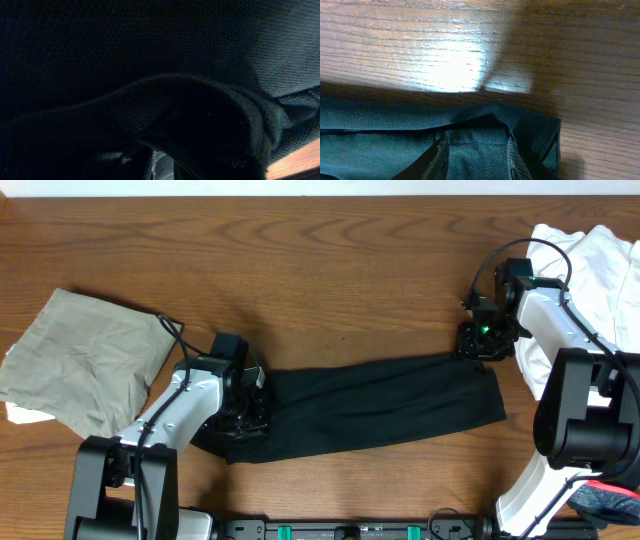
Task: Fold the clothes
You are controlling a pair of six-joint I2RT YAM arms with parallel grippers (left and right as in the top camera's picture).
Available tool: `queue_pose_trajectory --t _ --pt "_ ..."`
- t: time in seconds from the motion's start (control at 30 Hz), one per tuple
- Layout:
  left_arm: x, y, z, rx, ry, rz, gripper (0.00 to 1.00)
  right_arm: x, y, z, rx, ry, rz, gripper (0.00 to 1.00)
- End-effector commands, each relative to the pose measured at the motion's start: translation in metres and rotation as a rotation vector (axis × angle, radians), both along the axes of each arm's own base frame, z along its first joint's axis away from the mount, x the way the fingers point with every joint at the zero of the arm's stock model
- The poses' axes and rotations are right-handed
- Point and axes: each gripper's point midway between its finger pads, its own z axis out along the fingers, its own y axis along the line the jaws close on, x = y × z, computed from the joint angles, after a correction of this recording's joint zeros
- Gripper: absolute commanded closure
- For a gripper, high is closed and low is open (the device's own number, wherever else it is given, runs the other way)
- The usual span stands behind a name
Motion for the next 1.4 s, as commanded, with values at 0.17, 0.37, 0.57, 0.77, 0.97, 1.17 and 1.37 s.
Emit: queue_pose_trajectory --t 0.17,0.37,0.57,0.77,0.97,1.17,1.37 --pt "-0.004 0.003 -0.003 0.016 0.017 0.004 0.85 -0.004 -0.001 -0.008 -0.017 0.025 -0.003 0.63" --pt "-0.004 0.004 -0.003 0.017 0.017 0.004 0.85 -0.008 0.000 -0.019 -0.015 0.060 -0.008 0.69" --pt "-0.004 0.004 -0.003 0.017 0.017 0.004 0.85 -0.008 -0.001 -0.019 -0.015 0.064 -0.008 0.91" --pt "-0.004 0.004 -0.003 0.016 0.017 0.004 0.86 -0.010 -0.002 -0.013 -0.019 0.067 -0.012 0.99" --pt "-0.004 0.004 -0.003 0.016 0.017 0.004 0.85 0.008 -0.007 0.028 -0.040 -0.039 -0.031 0.99" --pt "-0.004 0.003 -0.003 0.016 0.017 0.004 0.85 0.034 -0.009 0.083 -0.047 -0.206 -0.054 0.99" --pt "-0.004 0.004 -0.003 0.016 0.017 0.004 0.85 0.050 -0.010 0.101 -0.051 -0.290 -0.058 0.99"
